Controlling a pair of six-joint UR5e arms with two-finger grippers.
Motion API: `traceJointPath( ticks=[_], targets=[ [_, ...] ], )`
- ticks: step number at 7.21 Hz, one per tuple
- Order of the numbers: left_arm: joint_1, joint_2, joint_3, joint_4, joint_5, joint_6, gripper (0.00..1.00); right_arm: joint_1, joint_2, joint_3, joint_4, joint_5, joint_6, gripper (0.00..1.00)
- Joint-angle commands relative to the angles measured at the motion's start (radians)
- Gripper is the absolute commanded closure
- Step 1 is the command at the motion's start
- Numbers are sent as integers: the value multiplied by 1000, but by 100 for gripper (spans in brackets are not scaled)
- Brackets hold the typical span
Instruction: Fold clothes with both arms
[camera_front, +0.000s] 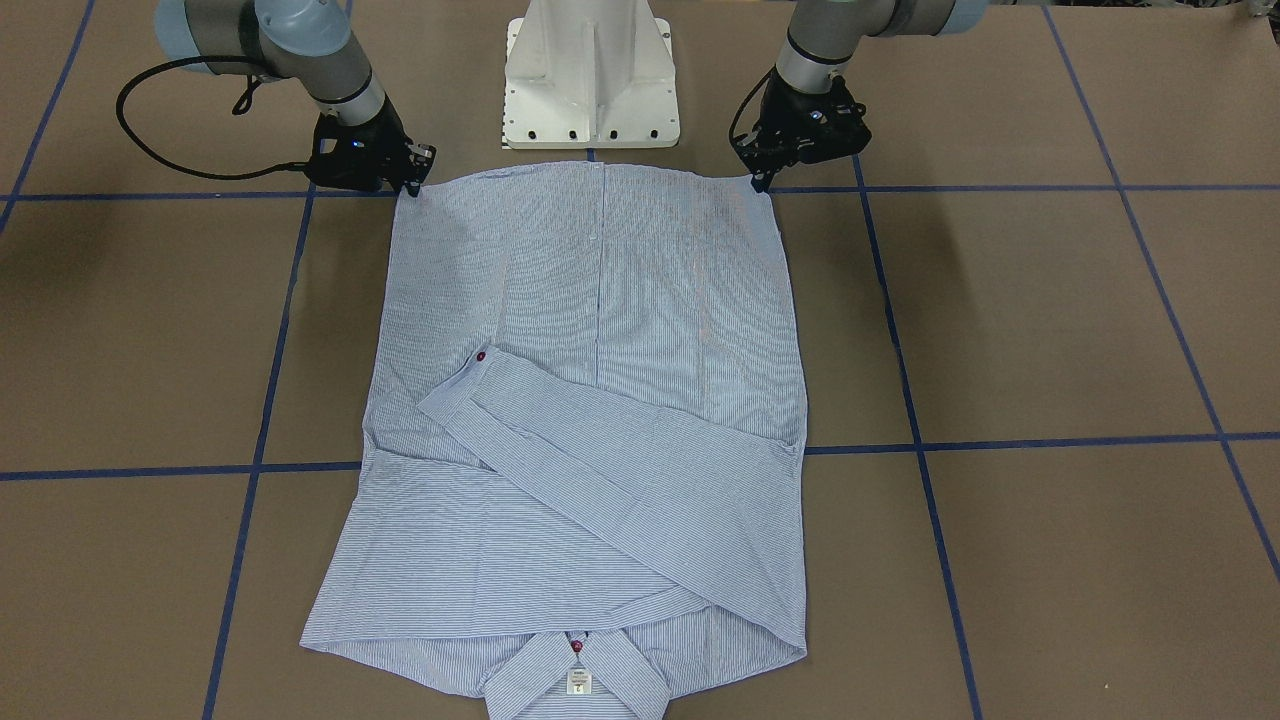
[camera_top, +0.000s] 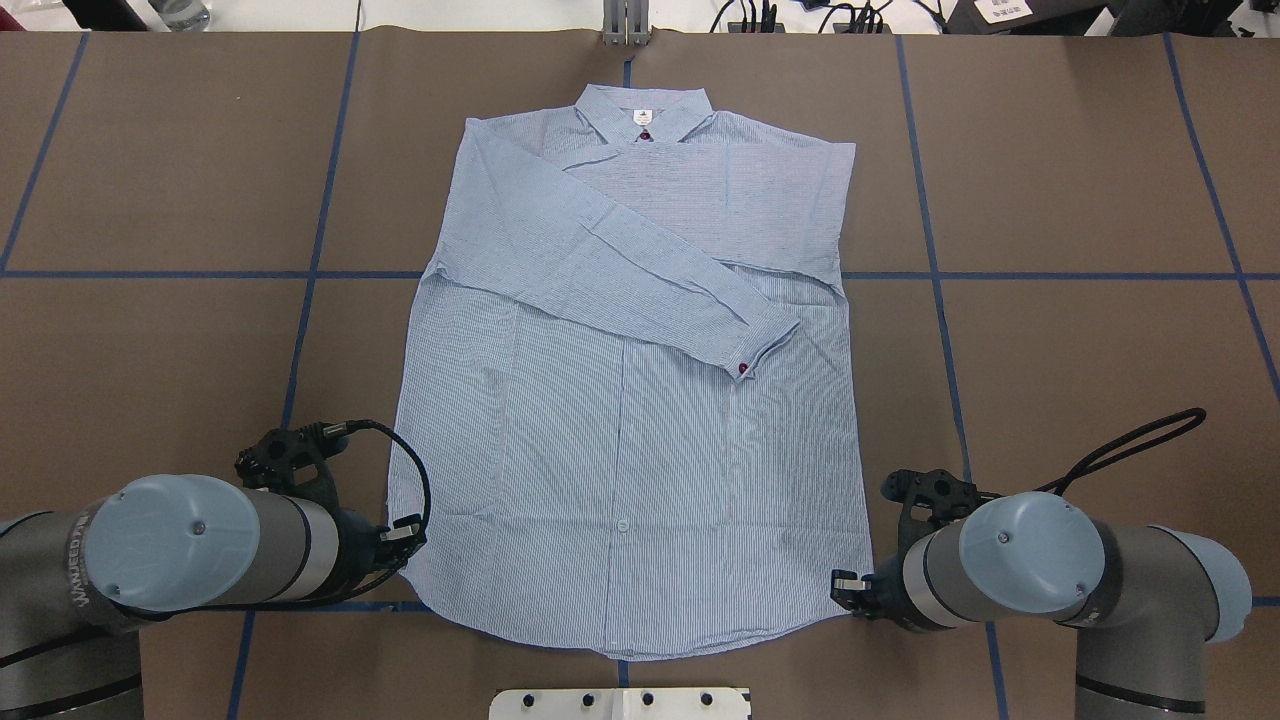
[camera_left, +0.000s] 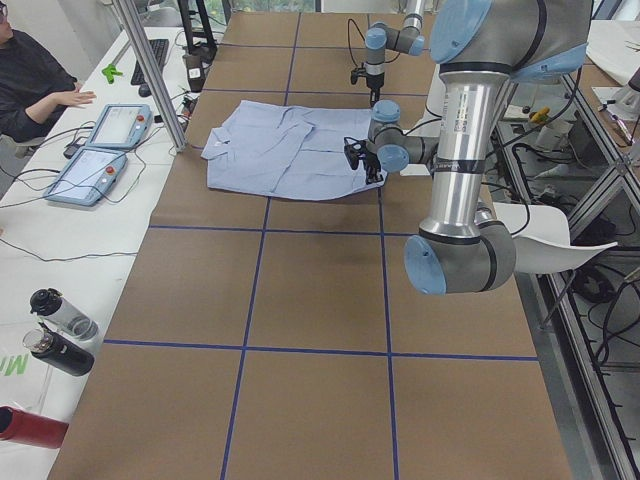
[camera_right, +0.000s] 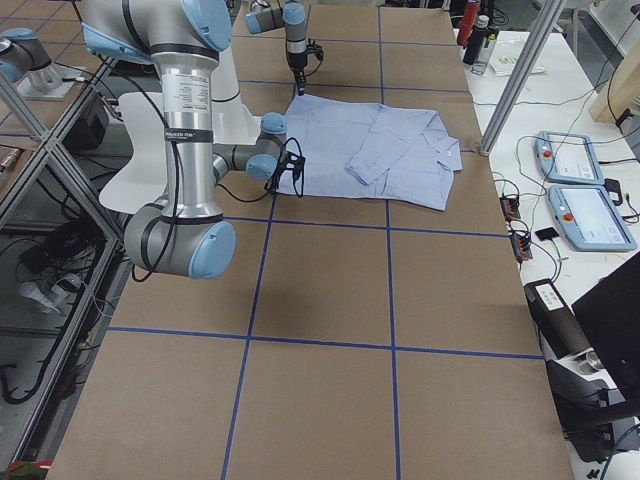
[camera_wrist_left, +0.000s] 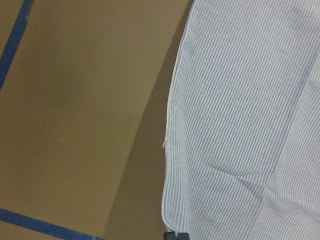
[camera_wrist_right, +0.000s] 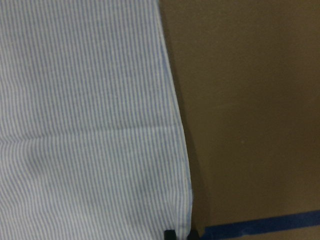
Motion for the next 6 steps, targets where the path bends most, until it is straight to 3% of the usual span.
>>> traceJointPath(
  ticks=[1, 3, 6],
  targets=[
    [-5, 1, 0, 0, 0, 3, 100, 10, 0, 10, -2, 10, 0, 100],
    [-12, -1, -10, 0, -3, 4, 100, 30, -3, 56, -44, 20, 0, 100],
    [-12, 11, -105, 9, -6, 4, 100, 156, -8, 121, -46, 225, -12, 100]
  ],
)
